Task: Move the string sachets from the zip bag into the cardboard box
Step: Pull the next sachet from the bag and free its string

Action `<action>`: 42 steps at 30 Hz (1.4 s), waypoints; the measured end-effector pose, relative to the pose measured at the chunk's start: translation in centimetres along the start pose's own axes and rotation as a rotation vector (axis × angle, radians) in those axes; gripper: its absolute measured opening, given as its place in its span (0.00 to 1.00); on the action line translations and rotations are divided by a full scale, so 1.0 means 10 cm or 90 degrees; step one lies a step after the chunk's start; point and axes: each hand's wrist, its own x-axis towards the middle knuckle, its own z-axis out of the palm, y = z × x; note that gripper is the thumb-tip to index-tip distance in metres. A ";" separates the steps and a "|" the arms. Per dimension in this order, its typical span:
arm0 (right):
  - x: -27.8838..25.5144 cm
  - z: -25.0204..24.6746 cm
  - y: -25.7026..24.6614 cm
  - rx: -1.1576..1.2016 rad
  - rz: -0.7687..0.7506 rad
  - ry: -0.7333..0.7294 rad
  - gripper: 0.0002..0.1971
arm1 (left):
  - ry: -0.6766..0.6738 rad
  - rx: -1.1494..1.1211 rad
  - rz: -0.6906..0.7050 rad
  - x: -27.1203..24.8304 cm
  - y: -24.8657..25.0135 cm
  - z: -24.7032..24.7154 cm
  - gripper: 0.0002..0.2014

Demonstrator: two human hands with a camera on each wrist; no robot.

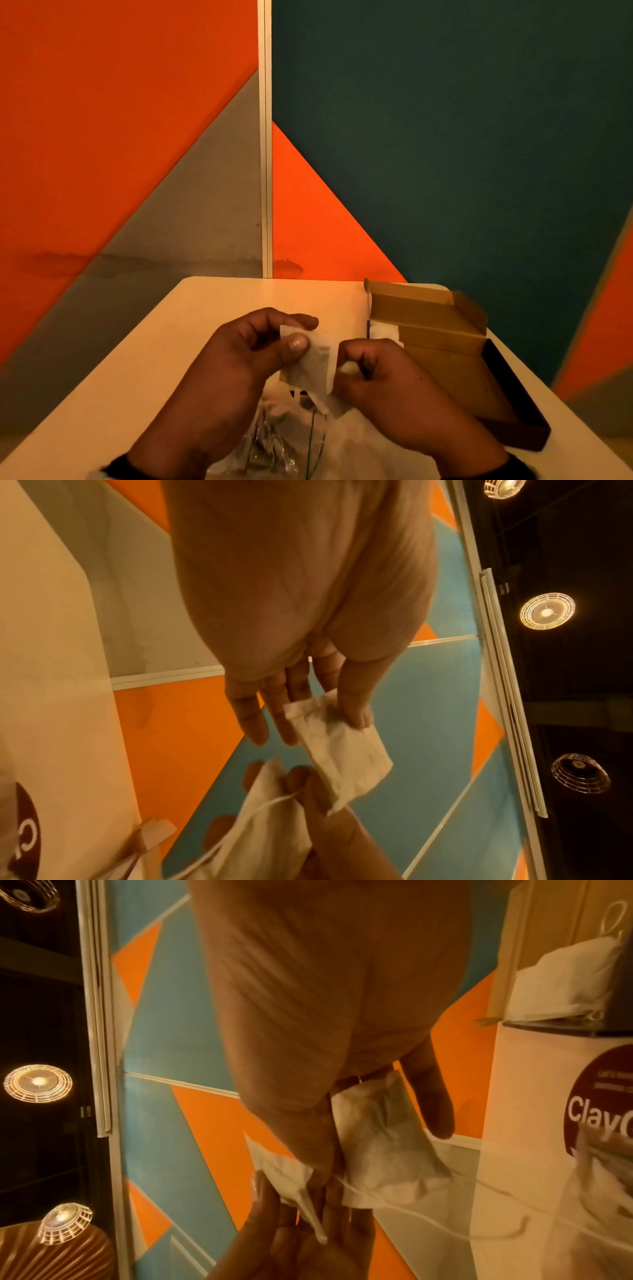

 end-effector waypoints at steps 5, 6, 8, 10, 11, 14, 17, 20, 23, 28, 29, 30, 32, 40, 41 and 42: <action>0.00 0.02 -0.01 0.093 0.002 0.005 0.09 | 0.090 -0.087 0.036 0.01 0.03 0.06 0.03; 0.00 0.02 -0.01 0.137 0.016 0.016 0.13 | 0.109 -0.104 0.040 0.02 0.04 0.05 0.03; 0.02 0.02 0.01 0.200 0.021 0.081 0.22 | 0.124 -0.119 0.043 0.02 0.06 0.06 0.04; 0.06 0.04 0.03 0.256 -0.005 0.158 0.29 | 0.122 -0.106 0.043 0.02 0.05 0.09 0.05; 0.07 0.05 0.04 0.282 -0.020 0.179 0.32 | 0.123 -0.095 0.038 0.01 0.03 0.11 0.07; 0.09 0.07 0.04 0.336 -0.050 0.185 0.35 | 0.134 -0.063 0.017 0.00 -0.05 0.22 0.10; 0.06 0.12 -0.04 0.412 -0.037 0.138 0.31 | 0.158 -0.047 0.008 -0.02 -0.11 0.31 0.09; 0.06 0.18 -0.05 0.439 -0.023 0.132 0.30 | 0.199 -0.008 0.016 -0.01 -0.19 0.33 0.13; 0.07 0.21 -0.07 0.450 -0.013 0.120 0.26 | 0.217 0.011 0.016 0.00 -0.22 0.32 0.10; 0.08 0.21 -0.04 0.485 -0.009 0.085 0.25 | 0.231 0.000 0.022 0.02 -0.22 0.31 0.09; 0.08 0.20 -0.03 0.506 -0.008 0.075 0.25 | 0.242 -0.003 0.013 0.02 -0.23 0.30 0.11; 0.09 0.20 -0.02 0.528 -0.008 0.066 0.25 | 0.246 -0.012 0.005 0.02 -0.22 0.30 0.14; 0.09 0.19 0.02 0.573 -0.017 0.051 0.27 | 0.244 -0.026 -0.004 0.03 -0.22 0.29 0.16; 0.04 0.18 -0.01 0.350 -0.023 0.051 0.30 | 0.248 0.004 0.009 0.03 -0.20 0.23 0.04; 0.05 0.19 0.01 0.332 -0.019 0.056 0.29 | 0.246 0.003 0.012 0.03 -0.21 0.22 0.06; 0.06 0.20 0.01 0.320 -0.013 0.065 0.27 | 0.246 0.001 0.013 0.03 -0.21 0.22 0.07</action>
